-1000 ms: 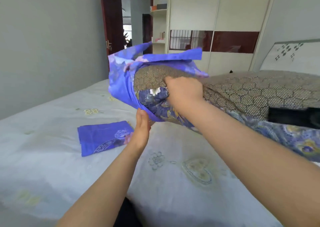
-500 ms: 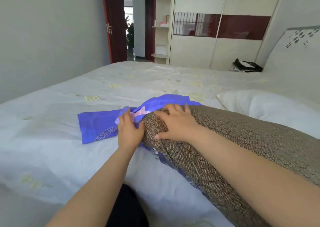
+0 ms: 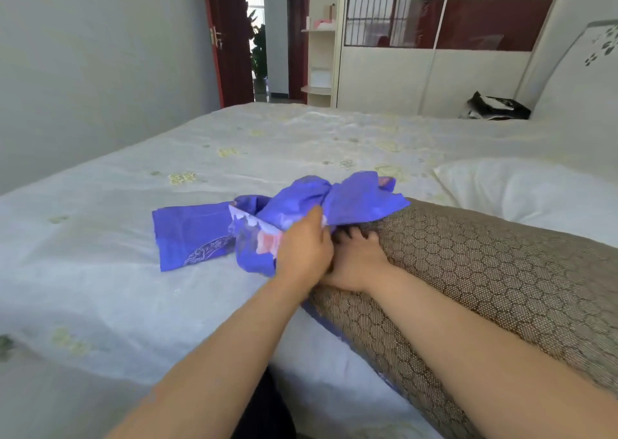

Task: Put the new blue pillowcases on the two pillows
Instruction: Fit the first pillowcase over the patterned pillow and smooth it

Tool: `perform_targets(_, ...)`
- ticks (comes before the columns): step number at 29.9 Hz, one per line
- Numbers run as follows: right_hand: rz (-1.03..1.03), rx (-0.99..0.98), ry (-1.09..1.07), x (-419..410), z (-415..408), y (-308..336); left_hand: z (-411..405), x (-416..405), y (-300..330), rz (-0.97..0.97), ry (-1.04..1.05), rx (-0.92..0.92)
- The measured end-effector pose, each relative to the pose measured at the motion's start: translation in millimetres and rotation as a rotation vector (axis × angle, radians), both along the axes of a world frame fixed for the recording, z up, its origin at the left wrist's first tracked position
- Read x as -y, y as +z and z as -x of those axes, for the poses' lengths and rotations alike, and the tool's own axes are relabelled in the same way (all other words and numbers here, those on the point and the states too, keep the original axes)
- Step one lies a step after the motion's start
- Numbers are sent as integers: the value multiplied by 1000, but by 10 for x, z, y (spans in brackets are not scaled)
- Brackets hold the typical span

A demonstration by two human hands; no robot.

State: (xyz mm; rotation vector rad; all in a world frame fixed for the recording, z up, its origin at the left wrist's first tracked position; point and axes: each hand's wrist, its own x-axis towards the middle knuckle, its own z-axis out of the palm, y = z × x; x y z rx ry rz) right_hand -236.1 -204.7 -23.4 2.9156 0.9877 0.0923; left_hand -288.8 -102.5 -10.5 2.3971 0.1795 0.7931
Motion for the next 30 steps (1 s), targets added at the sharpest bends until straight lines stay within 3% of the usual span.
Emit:
perform_targets(3,-142,59,22,-4,-84,-64,244,-49,-286,103,32,7)
perform_targets(7,-369,35,48,45,56,-227,437,-408,-677,109,185,-224)
perform_targets(10,-742,126,-30,124,164,-224,475,-476,-812,166,171,-326)
perform_targets(14,-1205,110,-113,157,165,-56,494,-469,-853,57,163,-347)
perform_targets(15,-1155,150,-118,165,137,30,507,-446,-853,1,166,-351)
perform_targets(17,-804,418,-53,199,4,175,529,-402,-840,-136,177,-342)
perform_targets(19,-457,479,38,235,-106,367,539,-384,-850,-283,144,-211)
perform_targets(21,-278,286,45,236,-5,552,533,-383,-880,-421,79,-80)
perform_targets(23,-237,45,28,196,313,670,475,-416,-899,-306,59,37)
perform_targets(25,-86,-276,203,148,653,577,435,-411,-809,-88,41,5)
perform_targets(27,86,-554,295,179,891,502,389,-446,-747,-20,23,-95)
perform_targets(30,-1,-791,247,335,823,535,443,-472,-654,-70,-94,-59)
